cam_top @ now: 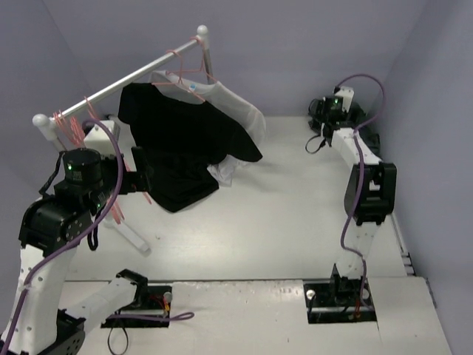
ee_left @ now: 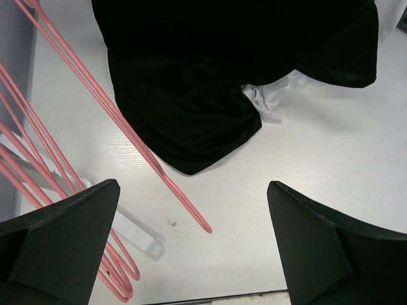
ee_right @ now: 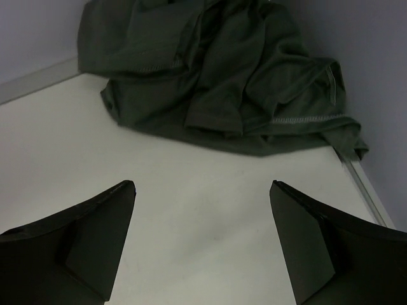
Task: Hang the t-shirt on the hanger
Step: Move the T-shirt to the center of the board.
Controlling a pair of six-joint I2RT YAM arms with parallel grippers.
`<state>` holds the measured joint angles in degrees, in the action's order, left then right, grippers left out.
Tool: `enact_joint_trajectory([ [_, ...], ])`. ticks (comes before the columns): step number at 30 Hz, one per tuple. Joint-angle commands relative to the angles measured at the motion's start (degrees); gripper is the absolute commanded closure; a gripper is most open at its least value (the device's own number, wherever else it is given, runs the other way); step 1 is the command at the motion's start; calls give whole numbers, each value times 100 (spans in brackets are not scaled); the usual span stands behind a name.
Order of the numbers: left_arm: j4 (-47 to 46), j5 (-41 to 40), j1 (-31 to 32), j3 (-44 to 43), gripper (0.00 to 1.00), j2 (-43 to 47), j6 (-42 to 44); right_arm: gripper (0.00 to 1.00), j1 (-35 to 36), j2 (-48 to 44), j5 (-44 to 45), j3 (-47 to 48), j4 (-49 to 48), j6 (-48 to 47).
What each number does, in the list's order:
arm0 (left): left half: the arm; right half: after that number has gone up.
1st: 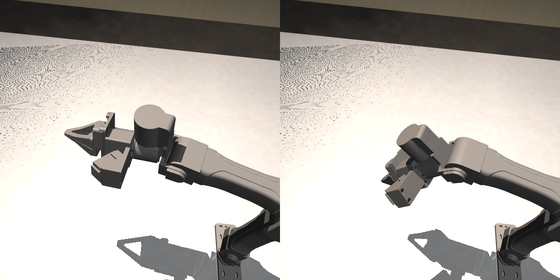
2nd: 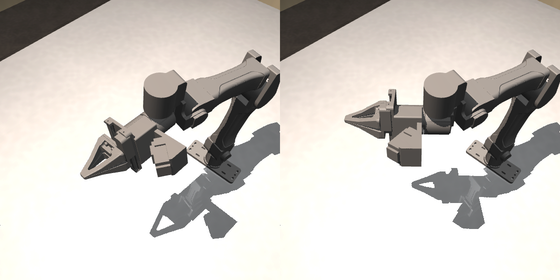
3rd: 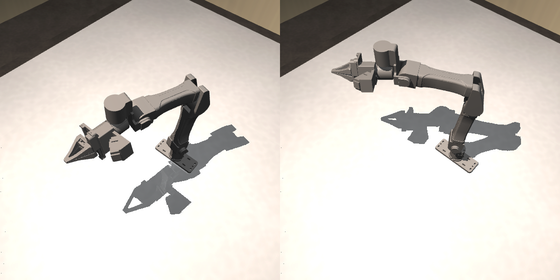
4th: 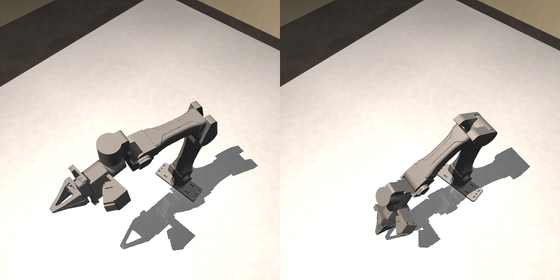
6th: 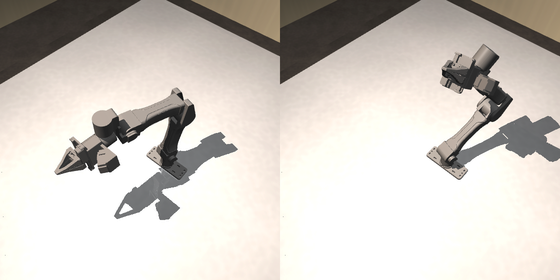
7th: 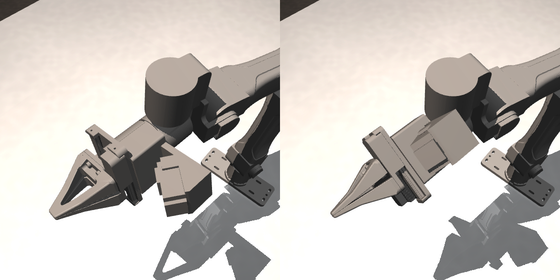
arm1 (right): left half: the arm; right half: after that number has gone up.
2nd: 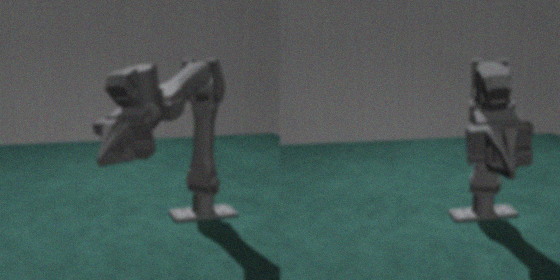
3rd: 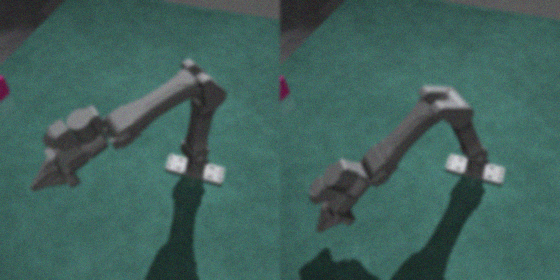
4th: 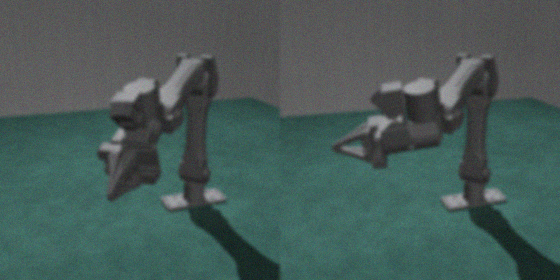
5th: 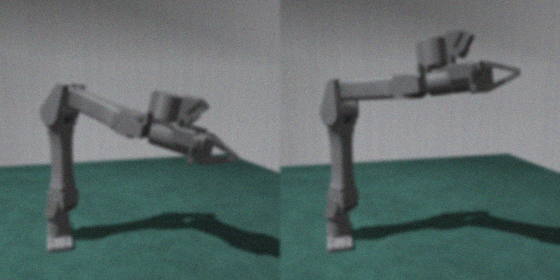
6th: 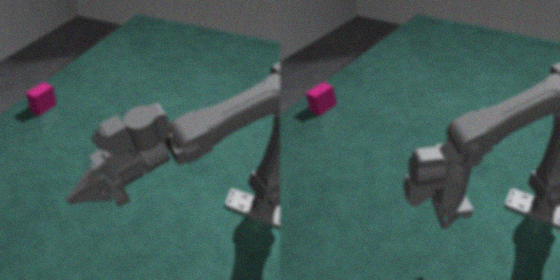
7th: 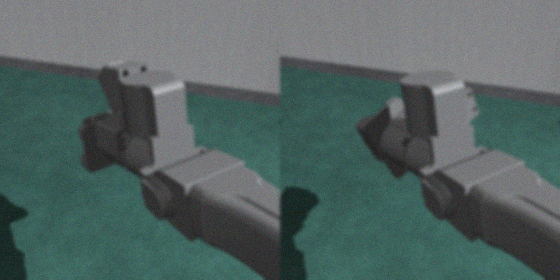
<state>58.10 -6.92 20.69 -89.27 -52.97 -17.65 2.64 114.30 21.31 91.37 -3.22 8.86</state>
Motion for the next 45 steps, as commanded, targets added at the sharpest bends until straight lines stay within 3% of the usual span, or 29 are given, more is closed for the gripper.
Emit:
enact_joint_trajectory([
  [1,-290,55,32,2,3,-129,-125,17,-202,615,-42,981,-398,-134],
  [4,-290,68,32,3,3,-224,-116,18,-444,1278,-302,1442,-398,-244],
  [17,-281,77,32,-9,3,-478,-64,23,-1022,2624,-1503,2760,-407,-506],
  [24,-272,90,32,46,3,-499,-76,34,-1073,2975,-1964,3036,-390,-350],
  [30,-272,118,32,65,3,-498,-48,55,-1105,2945,-2034,2730,-396,-133],
  [31,-272,120,32,74,3,-489,-46,60,-1108,2916,-2046,2663,-398,-136],
  [33,-272,126,32,86,3,-463,-31,84,-1117,2775,-2325,2453,-390,-260],
  [35,-281,129,32,94,3,-443,6,100,-1108,2500,-2555,2252,-389,-348],
  [40,-298,128,32,52,3,-459,111,100,-1005,1480,-3084,1379,-398,-375],
  [45,-370,285,32,-74,3,-591,91,100,-441,-586,-3032,-124,-388,-435],
])
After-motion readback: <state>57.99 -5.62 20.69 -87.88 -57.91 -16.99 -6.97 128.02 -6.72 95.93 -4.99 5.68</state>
